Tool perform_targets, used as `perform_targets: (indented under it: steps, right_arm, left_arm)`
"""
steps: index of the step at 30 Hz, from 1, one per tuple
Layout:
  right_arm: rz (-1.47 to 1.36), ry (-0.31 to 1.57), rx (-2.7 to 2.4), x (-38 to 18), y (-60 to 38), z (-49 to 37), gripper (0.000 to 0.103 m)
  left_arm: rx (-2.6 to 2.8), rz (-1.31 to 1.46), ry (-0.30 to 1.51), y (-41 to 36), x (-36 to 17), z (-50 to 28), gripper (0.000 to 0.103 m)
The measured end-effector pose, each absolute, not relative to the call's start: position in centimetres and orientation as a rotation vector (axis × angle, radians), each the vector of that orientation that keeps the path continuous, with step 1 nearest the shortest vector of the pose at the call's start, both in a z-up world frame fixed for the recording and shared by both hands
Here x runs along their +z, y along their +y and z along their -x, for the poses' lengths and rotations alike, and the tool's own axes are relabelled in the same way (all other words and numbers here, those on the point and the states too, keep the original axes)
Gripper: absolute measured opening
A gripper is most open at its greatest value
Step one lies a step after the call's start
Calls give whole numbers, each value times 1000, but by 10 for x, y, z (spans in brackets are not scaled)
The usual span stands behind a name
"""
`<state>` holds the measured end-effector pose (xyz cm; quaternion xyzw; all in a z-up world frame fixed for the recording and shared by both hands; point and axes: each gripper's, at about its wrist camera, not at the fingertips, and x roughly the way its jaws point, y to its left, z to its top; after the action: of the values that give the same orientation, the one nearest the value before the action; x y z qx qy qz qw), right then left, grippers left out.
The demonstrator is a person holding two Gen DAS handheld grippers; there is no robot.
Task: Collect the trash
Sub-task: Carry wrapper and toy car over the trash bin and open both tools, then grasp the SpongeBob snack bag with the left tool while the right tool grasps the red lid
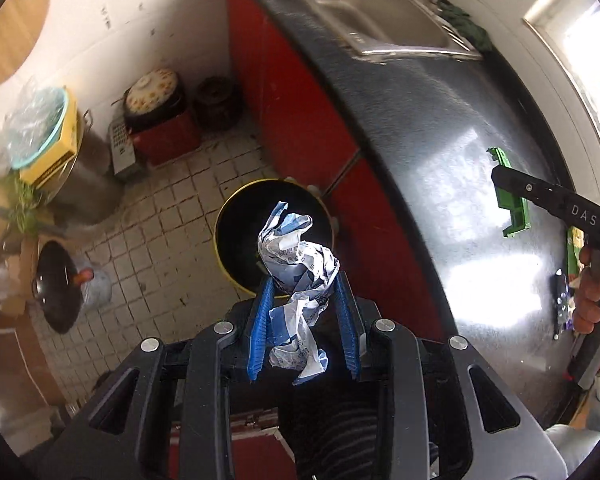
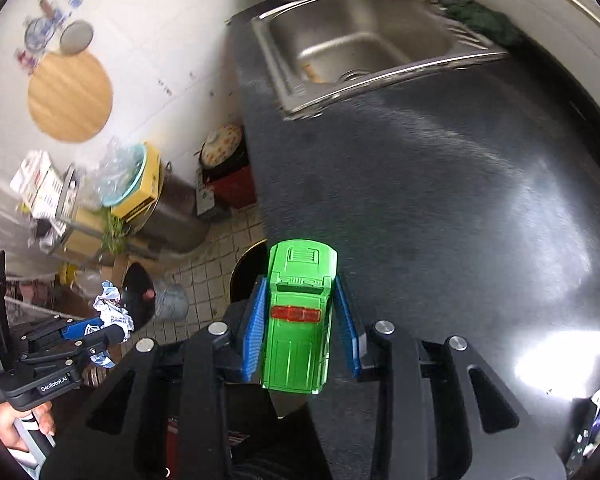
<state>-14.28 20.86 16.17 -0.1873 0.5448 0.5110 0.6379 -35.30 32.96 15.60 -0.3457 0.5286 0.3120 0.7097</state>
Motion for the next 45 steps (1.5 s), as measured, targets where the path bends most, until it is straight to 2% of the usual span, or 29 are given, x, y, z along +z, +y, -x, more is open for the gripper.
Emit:
perform_targets:
  steps: [4,9,20,34,35,36,37,38,39,41,42,45]
  right_arm:
    - [579,1257,1257,140,247,191,33]
    - [707,1274,1286,114,265,225,33]
    - [769,1304,1255,84,283,224,33]
    - [773,1330,1287,81,310,231,34]
    - [764,1327,1297,85,311,231,34]
    - [739,1320,1308,92,312,229,42]
    - [714,1308,1311,99,312,226,62]
    - [686,1291,1313,107,311,222,70]
    - [656,1272,1319,117,310,218,80]
    - [617,1242,1321,134,307,207,90]
    - [597,1224,1317,143,305,200,97]
    - [558,1096,1251,169,286,172,97]
  left_arm:
    - [768,837,1147,341,147,384,30]
    - [764,885,1156,345,131,386,30]
    - [629,902,1251,343,76,361,30]
    - [583,927,1245,355,62,356,31]
    - [578,928,1246,356,61,355,37]
    - [571,933,1245,356,62,355,59]
    - [575,936,1247,357,63,354,74]
    - [598,928,1239,359,67,355,90]
    - [613,921,1220,360,71,356,90]
    - [630,927,1204,365,76,358,90]
    - [649,927,1194,368,79,360,95]
    - [728,851,1163,377,89,356,96]
